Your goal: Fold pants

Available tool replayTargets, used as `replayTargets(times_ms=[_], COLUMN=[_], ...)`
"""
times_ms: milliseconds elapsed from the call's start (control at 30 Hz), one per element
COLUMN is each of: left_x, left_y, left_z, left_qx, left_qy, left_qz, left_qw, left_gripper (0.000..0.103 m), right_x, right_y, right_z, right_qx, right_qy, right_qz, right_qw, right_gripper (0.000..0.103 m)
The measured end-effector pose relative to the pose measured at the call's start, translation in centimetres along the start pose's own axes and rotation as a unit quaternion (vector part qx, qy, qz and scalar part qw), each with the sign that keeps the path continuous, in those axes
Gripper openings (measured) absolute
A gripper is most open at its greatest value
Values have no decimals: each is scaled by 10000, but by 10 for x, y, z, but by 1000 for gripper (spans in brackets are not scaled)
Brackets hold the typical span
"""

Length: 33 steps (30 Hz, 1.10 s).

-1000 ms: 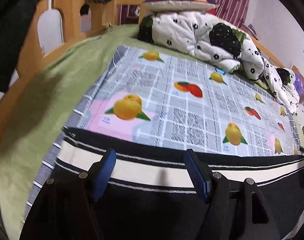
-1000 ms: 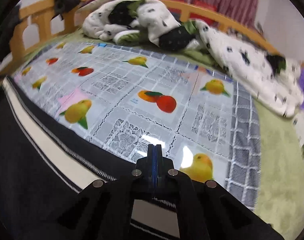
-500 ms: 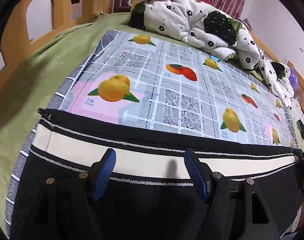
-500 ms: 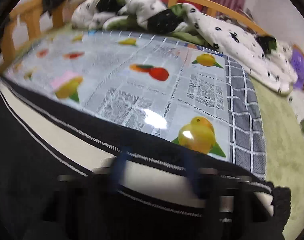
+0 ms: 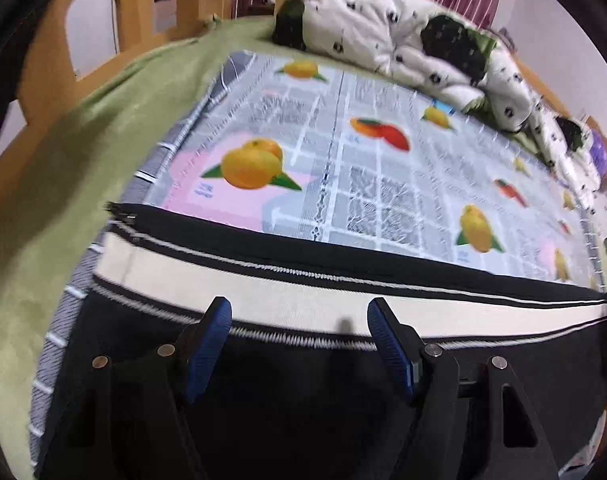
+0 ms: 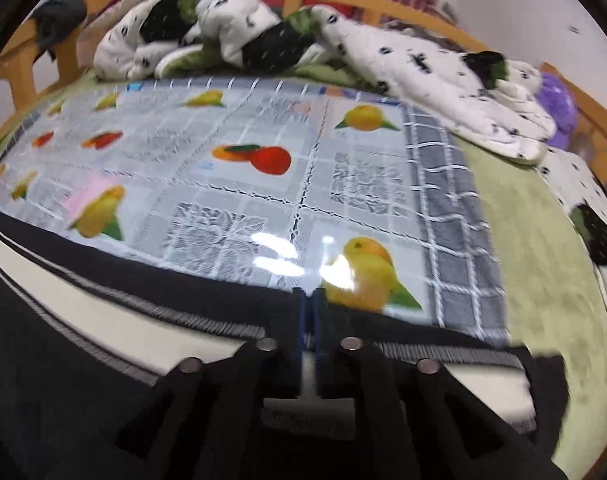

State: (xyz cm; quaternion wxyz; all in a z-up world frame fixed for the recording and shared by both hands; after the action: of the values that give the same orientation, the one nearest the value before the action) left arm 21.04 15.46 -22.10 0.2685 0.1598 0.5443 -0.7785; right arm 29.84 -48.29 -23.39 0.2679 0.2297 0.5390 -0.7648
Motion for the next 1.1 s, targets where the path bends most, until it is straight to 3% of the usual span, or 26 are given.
replayTargets(times_ms=[100,133,300,467,633,667,767,967,1033,1100], left_x=[2,2,-1,-13,-7,-2,28,122,145,153], left_y=[-25,-36,-94,-162,-214,-217,-213,-150,-125,-109], left_z=[2,4,35,70,79,77,61,-3,-34,-59], left_qx=[-9,33,409,428,280,308,430,840,997,1222], left_qy=[-38,-75,-132,190,333,334,144,-673,-1261,-1842], left_qz=[117,177,392,719,711,708,675,460,492,690], left_qw=[9999,9998,9983,9963,9965,9965,9967,9931,9858,9728], left_gripper=[69,69,68,68,69,74,78,78,76,74], right_x=[12,16,14,-17,-41,-44,-45,-16,-2,14], right_y=[-39,-55,-132,-222,-286,-294,-311,-289,-271,-246], right_z=[6,7,-7,-42,-98,-108,-143,-207,-216,-223], right_qx=[73,87,-50,-19,-321,-412,-942,-1429,-1422,-1323], right_qy=[334,491,931,975,742,751,948,1104,1014,892], right_qz=[14,18,180,741,788,798,788,740,705,473], right_qw=[9994,9988,9955,9925,9936,9931,9879,9808,9821,9861], right_gripper=[45,51,52,52,52,52,61,62,62,62])
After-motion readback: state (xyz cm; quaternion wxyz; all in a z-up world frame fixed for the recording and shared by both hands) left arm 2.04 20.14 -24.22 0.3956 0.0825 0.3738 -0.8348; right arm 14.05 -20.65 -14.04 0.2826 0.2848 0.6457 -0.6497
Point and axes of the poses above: each gripper's, at about its wrist camera, not at the fingertips, and y roughly the way its jaws point, z to its right, x to its underside, the point moved 10 cm from there along y, roughly the way its jaws point, and after that the axes turned 15 degrees about x, right-handed, at the moved point
